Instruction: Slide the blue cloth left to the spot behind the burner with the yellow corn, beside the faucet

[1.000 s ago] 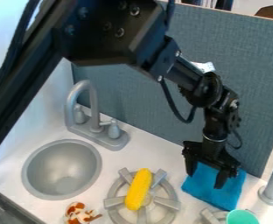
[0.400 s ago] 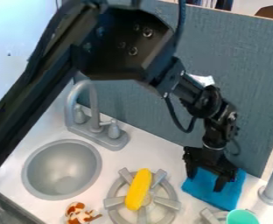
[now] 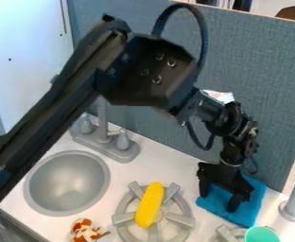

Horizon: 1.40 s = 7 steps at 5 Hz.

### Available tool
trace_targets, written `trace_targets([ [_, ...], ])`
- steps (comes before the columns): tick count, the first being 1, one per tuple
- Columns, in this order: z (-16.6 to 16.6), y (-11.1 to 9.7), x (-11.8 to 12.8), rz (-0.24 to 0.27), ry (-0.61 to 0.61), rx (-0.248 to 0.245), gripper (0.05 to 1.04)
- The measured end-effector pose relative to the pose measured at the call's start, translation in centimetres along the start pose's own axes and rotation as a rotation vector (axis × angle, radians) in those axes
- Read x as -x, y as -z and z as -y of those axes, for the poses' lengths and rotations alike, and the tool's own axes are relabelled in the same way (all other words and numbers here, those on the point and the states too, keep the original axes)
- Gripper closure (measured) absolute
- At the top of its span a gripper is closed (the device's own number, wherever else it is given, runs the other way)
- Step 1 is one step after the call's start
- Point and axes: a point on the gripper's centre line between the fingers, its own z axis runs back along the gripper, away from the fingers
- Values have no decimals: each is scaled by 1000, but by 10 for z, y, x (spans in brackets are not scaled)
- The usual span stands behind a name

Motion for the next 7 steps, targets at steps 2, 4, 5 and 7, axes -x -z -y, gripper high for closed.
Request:
trace_targets([
  [2, -22, 0, -10, -20, -8, -79, 83],
  [4, -103, 0, -2, -91, -134, -185, 82],
  [5, -128, 0, 14, -143, -171, -191, 82],
  [7, -140, -7, 27, -154, -177, -192, 83],
])
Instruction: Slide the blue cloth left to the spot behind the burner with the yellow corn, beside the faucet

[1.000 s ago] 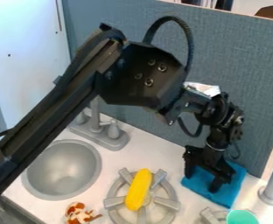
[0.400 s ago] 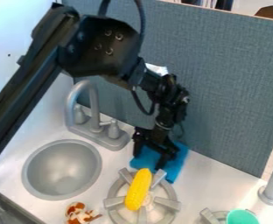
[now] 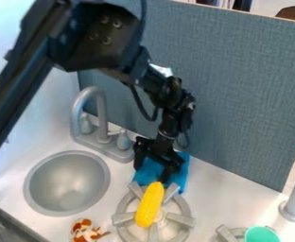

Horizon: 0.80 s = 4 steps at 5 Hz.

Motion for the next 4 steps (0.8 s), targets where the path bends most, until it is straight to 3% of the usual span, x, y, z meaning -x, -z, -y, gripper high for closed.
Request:
trace_targets([
  [1, -1, -18, -1, 57, -11, 73, 83],
  [2, 1, -53, 5, 168, 2, 154, 83],
  [3, 3, -72, 20, 213, 16, 204, 83],
  [4, 16, -72, 45, 175, 73, 208, 83],
])
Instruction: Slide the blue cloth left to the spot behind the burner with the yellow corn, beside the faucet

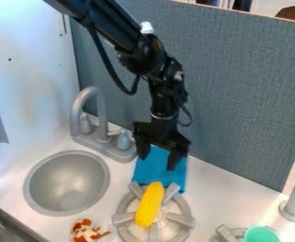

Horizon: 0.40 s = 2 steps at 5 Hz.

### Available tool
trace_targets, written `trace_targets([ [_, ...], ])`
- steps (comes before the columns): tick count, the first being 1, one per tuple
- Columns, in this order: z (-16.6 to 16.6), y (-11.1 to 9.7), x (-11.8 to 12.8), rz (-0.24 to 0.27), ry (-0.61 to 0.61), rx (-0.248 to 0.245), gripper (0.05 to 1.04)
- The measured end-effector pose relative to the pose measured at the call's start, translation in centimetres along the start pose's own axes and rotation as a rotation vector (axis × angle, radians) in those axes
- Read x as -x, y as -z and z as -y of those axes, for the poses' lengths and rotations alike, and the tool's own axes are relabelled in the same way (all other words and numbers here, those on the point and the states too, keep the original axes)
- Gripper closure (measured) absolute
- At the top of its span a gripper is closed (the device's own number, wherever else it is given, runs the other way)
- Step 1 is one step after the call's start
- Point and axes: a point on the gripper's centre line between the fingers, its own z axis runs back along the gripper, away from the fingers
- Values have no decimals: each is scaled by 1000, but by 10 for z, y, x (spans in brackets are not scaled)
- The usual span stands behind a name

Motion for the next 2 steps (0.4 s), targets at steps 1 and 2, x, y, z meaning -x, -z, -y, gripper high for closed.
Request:
trace_targets([
  [1, 13, -9, 21, -6, 41, -6, 83],
  [2, 13, -12, 39, -8, 17, -33, 83],
])
